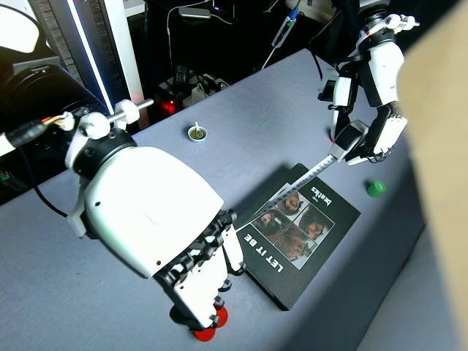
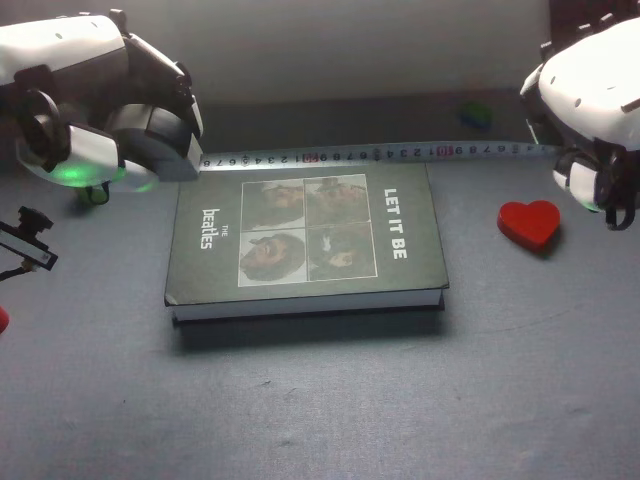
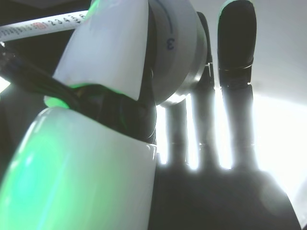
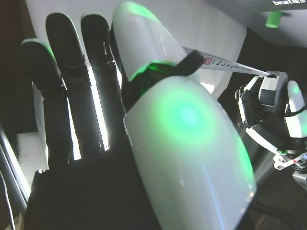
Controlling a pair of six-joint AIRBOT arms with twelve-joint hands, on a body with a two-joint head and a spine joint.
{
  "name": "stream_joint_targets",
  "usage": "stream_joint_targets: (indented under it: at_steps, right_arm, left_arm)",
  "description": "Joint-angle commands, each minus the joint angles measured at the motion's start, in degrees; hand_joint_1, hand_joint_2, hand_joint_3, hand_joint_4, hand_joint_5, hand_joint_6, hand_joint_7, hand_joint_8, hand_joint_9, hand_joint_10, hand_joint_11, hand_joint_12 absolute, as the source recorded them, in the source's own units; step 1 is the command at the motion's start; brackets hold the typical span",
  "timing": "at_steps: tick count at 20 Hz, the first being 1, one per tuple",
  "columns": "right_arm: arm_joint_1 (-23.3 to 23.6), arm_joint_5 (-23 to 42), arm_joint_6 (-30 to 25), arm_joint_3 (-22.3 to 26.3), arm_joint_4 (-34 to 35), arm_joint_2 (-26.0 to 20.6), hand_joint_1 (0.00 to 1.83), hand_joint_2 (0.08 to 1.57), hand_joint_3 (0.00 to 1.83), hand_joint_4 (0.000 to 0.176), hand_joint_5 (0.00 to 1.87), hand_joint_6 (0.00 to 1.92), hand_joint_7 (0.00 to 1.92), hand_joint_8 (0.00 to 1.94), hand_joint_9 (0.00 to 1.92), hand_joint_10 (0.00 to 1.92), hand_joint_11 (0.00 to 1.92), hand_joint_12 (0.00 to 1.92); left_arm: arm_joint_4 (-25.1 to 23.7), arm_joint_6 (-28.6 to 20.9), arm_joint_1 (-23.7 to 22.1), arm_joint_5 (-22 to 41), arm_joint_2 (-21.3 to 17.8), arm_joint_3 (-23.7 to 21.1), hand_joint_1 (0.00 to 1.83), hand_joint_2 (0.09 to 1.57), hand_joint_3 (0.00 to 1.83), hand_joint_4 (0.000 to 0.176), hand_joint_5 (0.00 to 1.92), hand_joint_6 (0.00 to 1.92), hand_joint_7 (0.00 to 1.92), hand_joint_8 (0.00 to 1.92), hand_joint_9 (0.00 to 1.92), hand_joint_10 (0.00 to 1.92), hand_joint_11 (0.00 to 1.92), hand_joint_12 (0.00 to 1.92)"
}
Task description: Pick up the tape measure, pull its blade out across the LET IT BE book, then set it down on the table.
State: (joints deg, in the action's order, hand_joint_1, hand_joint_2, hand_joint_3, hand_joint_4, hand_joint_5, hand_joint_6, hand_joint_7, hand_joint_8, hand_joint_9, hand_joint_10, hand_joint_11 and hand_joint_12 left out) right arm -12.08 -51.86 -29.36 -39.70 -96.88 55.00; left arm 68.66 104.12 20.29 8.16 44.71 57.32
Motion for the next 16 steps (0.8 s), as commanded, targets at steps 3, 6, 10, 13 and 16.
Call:
stream_joint_targets:
  at_steps: [3,6,10,13,16]
  right_arm:
    - [0.27,-3.97,0.88,-0.5,-4.56,-1.11,1.17,1.23,0.0,0.0,0.65,1.4,0.89,1.21,0.77,0.92,0.53,1.44]
    - [0.24,-3.75,0.7,-0.66,-4.72,-1.13,1.17,1.23,0.0,0.0,0.67,1.39,0.88,1.23,0.75,0.92,0.52,1.44]
    - [0.2,-3.58,0.48,-0.66,-4.79,-0.66,1.17,1.22,0.0,0.0,0.67,1.38,0.89,1.21,0.76,0.92,0.52,1.44]
    - [0.15,-3.57,0.46,-0.65,-4.79,-0.15,1.17,1.22,0.0,0.0,0.68,1.38,0.89,1.21,0.76,0.92,0.53,1.44]
    - [0.34,-4.07,0.48,-0.64,-4.79,0.98,1.3,1.23,0.0,0.0,0.64,1.38,0.85,1.21,0.73,1.37,0.52,1.46]
  left_arm:
    - [-0.89,0.93,-0.56,4.29,-0.87,0.34,1.37,1.15,0.0,0.0,0.86,0.9,0.85,1.22,0.91,1.33,0.94,1.15]
    - [-0.89,0.93,-0.56,4.23,-0.93,0.31,1.37,1.15,0.0,0.0,0.86,0.91,0.86,1.21,0.9,1.33,0.92,1.15]
    - [-0.9,1.01,-0.5,4.16,-0.95,0.27,1.37,1.15,0.0,0.0,0.86,0.91,0.86,1.21,0.9,1.32,0.93,1.16]
    - [-0.9,1.05,-0.46,3.87,-0.95,0.2,1.37,1.15,0.0,0.0,0.85,0.91,0.86,1.21,0.9,1.33,0.93,1.16]
    - [-0.85,0.99,-0.3,3.77,-0.93,0.31,1.37,1.15,0.0,0.0,0.87,0.9,0.86,1.2,0.91,1.32,0.93,1.15]
